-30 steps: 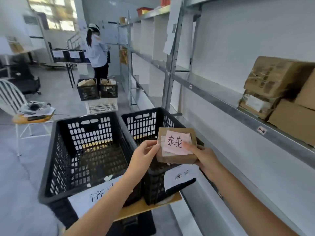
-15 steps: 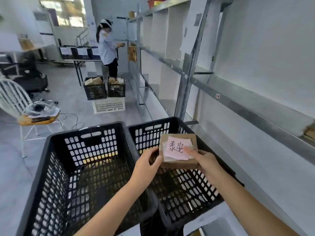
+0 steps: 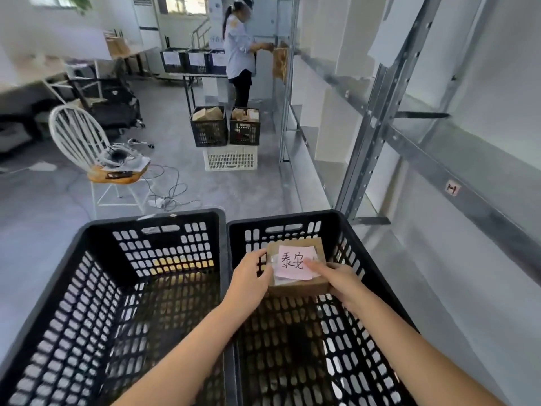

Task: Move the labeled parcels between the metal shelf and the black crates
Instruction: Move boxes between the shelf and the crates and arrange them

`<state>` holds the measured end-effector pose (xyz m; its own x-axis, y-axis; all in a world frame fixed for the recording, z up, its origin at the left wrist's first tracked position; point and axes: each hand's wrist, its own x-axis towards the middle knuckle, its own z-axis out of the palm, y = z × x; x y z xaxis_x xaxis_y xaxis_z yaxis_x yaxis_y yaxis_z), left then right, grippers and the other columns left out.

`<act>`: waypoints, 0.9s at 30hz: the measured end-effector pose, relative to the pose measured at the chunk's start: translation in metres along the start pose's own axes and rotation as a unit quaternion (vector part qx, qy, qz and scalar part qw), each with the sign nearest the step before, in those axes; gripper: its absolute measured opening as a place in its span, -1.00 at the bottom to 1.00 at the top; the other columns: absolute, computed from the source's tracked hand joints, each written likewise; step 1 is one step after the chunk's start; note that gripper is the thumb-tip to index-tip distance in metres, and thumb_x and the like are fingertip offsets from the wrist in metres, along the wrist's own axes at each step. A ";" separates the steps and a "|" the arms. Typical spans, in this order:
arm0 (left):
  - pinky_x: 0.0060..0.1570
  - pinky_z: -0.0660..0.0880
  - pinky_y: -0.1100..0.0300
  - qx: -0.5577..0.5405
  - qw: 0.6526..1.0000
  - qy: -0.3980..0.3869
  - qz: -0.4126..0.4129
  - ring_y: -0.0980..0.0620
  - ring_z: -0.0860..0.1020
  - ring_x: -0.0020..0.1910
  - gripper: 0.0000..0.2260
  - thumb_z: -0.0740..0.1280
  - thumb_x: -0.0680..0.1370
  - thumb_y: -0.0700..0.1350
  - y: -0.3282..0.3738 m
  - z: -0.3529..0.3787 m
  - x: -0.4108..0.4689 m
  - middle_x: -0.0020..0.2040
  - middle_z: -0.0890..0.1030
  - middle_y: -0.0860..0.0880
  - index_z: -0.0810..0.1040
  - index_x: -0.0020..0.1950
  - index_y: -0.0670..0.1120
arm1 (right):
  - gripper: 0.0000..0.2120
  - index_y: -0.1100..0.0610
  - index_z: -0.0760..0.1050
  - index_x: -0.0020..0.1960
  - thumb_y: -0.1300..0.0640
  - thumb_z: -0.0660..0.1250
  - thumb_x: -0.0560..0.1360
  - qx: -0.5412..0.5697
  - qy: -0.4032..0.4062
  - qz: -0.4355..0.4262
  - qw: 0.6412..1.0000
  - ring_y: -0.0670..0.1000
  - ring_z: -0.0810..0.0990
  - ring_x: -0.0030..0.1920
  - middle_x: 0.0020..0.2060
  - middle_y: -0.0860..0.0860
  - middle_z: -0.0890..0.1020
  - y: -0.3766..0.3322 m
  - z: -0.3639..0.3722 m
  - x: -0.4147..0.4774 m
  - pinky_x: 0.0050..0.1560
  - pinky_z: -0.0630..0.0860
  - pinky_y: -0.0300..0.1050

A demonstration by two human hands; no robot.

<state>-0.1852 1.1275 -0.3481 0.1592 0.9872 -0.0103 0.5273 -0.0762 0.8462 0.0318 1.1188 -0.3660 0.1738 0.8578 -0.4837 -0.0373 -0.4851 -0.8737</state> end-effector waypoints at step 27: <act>0.46 0.27 0.12 0.280 0.957 0.019 -0.073 0.01 0.23 0.50 -0.52 0.22 0.64 -0.06 -0.063 0.055 0.075 0.49 0.29 -0.07 0.21 0.52 -0.12 | -0.19 0.12 0.34 0.52 -0.22 0.48 0.40 -0.077 -0.068 0.063 0.993 0.11 0.48 0.35 0.39 0.12 0.51 0.106 0.085 0.157 0.31 0.43 0.02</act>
<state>-0.1604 1.1989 -0.4317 0.0255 0.9966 -0.0780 0.9081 0.0096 0.4186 -0.0287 1.2171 -0.5388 0.0424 0.7984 -0.6007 0.1024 -0.6015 -0.7923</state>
